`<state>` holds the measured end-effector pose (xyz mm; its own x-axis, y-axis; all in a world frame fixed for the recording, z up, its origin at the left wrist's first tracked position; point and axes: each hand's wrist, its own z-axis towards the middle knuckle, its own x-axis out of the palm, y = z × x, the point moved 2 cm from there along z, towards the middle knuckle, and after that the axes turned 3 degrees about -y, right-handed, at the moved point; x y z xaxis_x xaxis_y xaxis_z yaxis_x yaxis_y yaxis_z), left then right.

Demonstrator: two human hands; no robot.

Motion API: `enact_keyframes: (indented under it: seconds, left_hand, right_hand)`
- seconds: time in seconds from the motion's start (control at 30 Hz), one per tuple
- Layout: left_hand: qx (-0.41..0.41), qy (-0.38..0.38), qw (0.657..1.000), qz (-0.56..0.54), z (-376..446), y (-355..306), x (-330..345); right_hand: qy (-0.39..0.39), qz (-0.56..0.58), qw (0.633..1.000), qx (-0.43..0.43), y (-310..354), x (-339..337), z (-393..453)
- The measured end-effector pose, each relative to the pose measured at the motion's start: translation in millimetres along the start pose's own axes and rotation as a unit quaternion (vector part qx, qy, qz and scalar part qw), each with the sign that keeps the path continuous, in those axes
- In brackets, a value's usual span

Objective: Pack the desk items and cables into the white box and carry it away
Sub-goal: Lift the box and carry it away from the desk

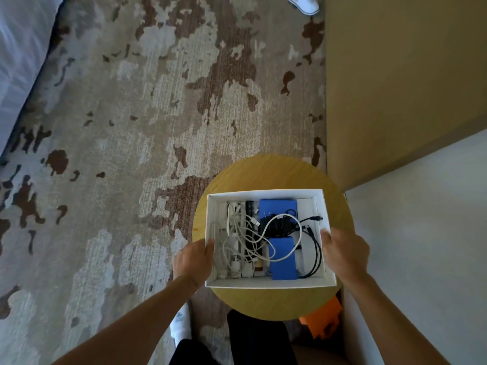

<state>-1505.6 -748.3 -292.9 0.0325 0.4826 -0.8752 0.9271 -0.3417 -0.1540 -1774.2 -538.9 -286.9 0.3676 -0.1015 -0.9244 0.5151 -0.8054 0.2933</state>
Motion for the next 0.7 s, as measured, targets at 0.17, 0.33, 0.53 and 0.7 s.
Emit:
enact_keyframes:
  seconds: [0.17,0.33,0.53,0.7]
  left_hand:
    - [0.007,-0.003,1.000,-0.015,0,1,8]
    - [-0.003,0.011,1.000,-0.002,0,-1,11]
    - [-0.016,0.112,0.993,0.032,0,-4,-11]
    - [0.035,0.119,0.992,-0.002,-13,-4,-72]
  right_hand:
    - [0.005,-0.018,1.000,0.005,-10,9,3]
    - [0.015,-0.032,0.999,0.009,-9,9,4]
    - [0.054,-0.065,0.996,0.029,-4,-6,-1]
    - [0.099,-0.067,0.990,0.070,17,-54,-11]
